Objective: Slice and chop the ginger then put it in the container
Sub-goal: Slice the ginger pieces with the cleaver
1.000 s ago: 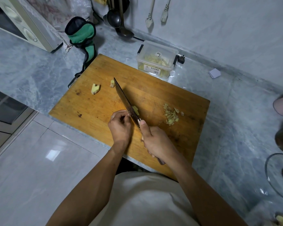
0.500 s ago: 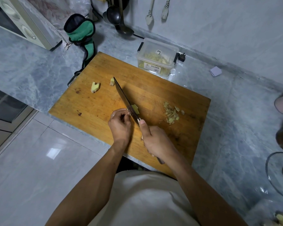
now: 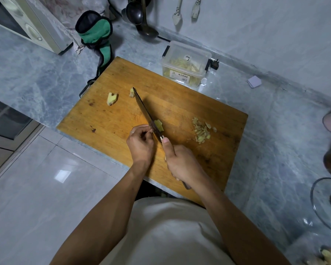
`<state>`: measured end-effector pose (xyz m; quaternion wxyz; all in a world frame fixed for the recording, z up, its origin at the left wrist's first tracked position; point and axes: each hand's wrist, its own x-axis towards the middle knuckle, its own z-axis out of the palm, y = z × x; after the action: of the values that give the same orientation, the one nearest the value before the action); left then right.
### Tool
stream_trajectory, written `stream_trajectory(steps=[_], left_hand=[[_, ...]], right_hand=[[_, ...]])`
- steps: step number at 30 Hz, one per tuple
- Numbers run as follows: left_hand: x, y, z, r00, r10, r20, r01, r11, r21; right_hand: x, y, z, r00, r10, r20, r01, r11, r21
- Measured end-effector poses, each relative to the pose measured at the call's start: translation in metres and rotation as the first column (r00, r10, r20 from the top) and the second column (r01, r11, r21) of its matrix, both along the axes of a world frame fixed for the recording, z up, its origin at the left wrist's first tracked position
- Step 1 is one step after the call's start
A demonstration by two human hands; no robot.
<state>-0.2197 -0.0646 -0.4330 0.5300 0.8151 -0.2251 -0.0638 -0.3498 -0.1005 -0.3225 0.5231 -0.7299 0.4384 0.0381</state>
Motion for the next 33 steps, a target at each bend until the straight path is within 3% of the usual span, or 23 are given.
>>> stream_trajectory(steps=[23, 33], left_hand=[[0.0, -0.002, 0.0, 1.0, -0.018, -0.007, 0.018, 1.0, 0.008], [0.0, -0.004, 0.003, 1.0, 0.009, -0.026, -0.008, 0.999, 0.034]], right_hand=[[0.005, -0.001, -0.006, 0.999, 0.036, -0.023, -0.038, 0.994, -0.098], [0.016, -0.006, -0.005, 0.998, 0.03, -0.059, -0.033, 0.998, -0.055]])
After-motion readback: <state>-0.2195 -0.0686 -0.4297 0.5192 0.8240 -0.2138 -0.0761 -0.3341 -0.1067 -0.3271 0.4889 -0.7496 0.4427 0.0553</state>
